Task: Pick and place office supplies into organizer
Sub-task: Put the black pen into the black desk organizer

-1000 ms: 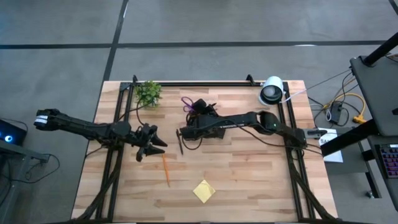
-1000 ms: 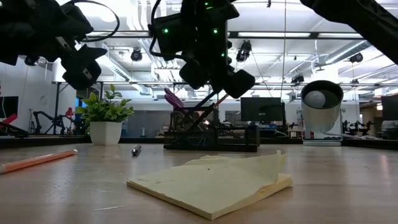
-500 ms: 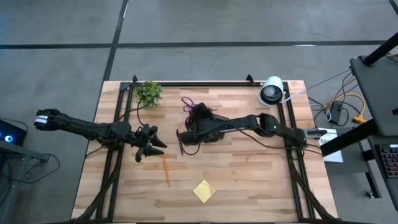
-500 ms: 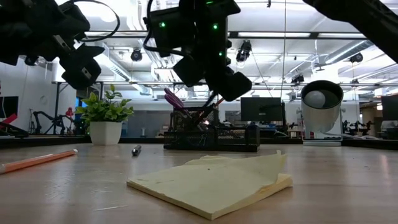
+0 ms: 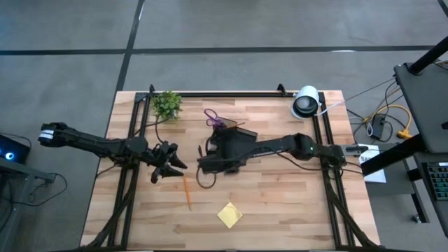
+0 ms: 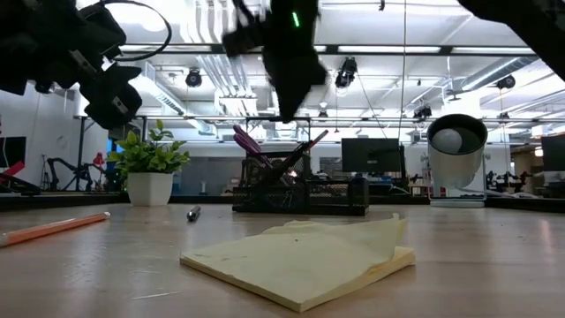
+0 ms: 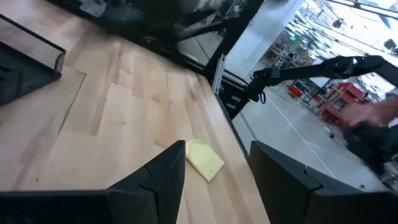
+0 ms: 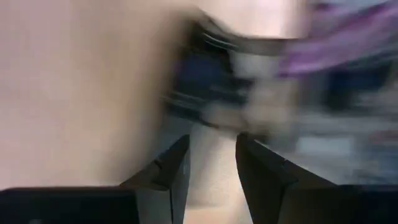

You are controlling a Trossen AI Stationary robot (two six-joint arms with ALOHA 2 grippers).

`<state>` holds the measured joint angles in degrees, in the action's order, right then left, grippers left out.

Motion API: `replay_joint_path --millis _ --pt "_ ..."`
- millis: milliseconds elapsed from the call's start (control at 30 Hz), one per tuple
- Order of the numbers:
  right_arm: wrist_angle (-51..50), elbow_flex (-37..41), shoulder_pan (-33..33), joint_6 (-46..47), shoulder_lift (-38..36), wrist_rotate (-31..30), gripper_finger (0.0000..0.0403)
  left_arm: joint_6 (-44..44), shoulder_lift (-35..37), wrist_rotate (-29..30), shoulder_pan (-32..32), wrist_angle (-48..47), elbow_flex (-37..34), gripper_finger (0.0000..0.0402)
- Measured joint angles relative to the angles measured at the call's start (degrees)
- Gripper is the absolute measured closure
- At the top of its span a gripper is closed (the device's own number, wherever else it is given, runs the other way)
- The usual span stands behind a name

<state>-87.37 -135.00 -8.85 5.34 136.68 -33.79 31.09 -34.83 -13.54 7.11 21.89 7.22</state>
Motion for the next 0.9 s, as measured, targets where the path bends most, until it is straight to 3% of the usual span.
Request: replay_joint_path --millis 100,133,200,333,533,900 --pt "9.9 1.0 0.4 26.5 -1.2 26.1 0.0287 0.0 0.1 -0.1 0.0 -1.8 -0.7 0.0236" --pt "13.8 1.9 0.7 33.8 -1.2 31.3 0.0287 -0.1 0.1 -0.2 0.0 -2.6 -1.1 0.0236" --pt "24.5 4.5 0.7 43.3 -0.6 36.1 0.0287 -2.0 -0.4 -0.5 0.0 -5.3 -1.2 0.0236" --pt "36.3 7.5 0.1 50.2 1.1 36.0 0.0287 -9.7 -1.0 -0.7 0.0 -12.6 -1.1 0.0236" --pt "33.0 8.7 1.4 59.4 3.6 21.9 0.0286 -11.7 -0.6 -1.7 0.1 -15.3 -0.8 0.0236" --pt "35.8 8.3 1.8 61.9 7.0 15.9 0.0243 -10.5 10.9 -5.1 0.1 -15.2 4.6 0.0236"
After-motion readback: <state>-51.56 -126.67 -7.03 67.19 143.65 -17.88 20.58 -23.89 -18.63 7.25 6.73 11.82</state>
